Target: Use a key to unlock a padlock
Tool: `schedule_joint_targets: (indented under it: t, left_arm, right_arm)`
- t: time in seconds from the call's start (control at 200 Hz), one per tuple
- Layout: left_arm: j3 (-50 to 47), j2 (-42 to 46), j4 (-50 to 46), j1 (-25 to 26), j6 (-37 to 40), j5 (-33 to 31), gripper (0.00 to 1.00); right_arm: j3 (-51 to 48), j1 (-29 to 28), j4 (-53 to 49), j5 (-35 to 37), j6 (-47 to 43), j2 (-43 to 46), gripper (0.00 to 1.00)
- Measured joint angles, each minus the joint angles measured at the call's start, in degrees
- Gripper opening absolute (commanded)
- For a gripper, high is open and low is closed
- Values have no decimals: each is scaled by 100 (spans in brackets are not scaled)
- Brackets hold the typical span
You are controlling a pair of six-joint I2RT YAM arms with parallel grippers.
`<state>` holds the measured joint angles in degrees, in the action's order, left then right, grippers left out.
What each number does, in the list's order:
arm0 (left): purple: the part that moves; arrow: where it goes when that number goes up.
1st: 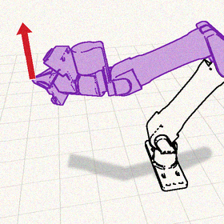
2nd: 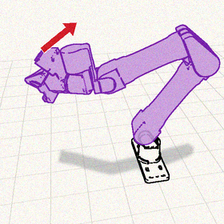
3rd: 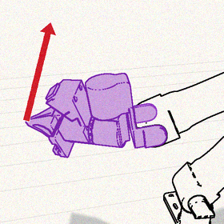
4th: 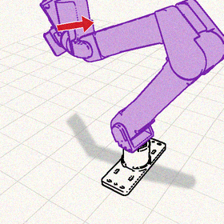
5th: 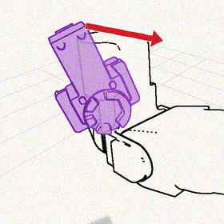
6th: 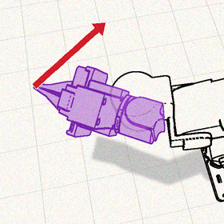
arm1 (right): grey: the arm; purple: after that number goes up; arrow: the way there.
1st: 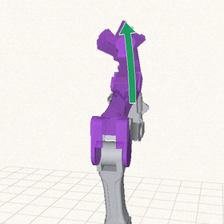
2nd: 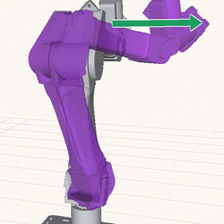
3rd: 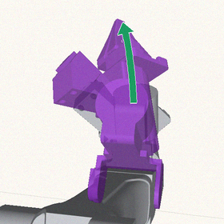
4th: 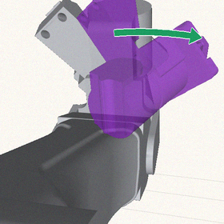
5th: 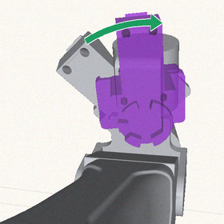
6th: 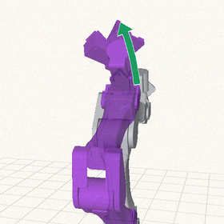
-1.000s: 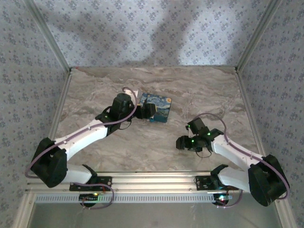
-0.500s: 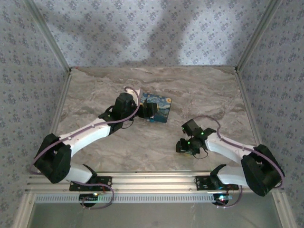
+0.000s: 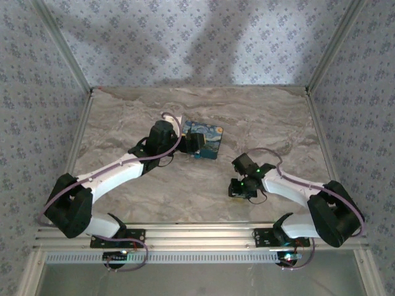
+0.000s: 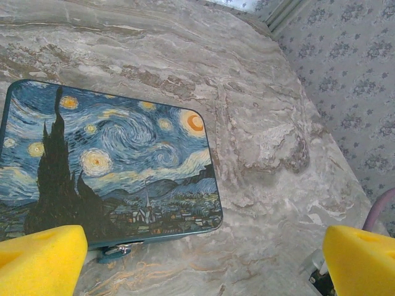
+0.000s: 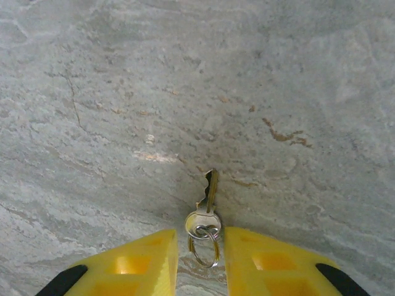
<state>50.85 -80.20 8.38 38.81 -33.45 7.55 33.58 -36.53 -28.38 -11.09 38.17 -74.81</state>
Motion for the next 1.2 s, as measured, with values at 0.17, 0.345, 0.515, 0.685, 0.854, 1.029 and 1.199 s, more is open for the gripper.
schedule_joint_targets:
  t: [0.17, 0.345, 0.515, 0.685, 0.854, 1.029, 1.199]
  left_arm:
    - [0, 7, -7, 0, 4, -70, 98]
    - [0, 61, -61, 0, 46, -140, 98]
    - [0, 160, -85, 0, 94, -225, 98]
    - [0, 238, -87, 0, 114, -295, 98]
    - [-15, 361, -109, -2, 111, -334, 98]
    - [-17, 409, -107, -7, 87, -334, 98]
    - [-17, 409, -105, -17, -72, -225, 98]
  right_arm:
    - [55, -31, -59, 85, 2, -90, 23]
    - [138, -44, -146, 151, 11, -181, 14]
    - [162, -114, 52, 146, 26, -225, 5]
    - [162, -125, 116, 170, 42, -223, 0]
    - [133, -129, 140, 282, 42, -87, 0]
    - [74, -127, 238, 297, 42, 295, 0]
    - [31, -81, 505, 291, 103, 713, 0]
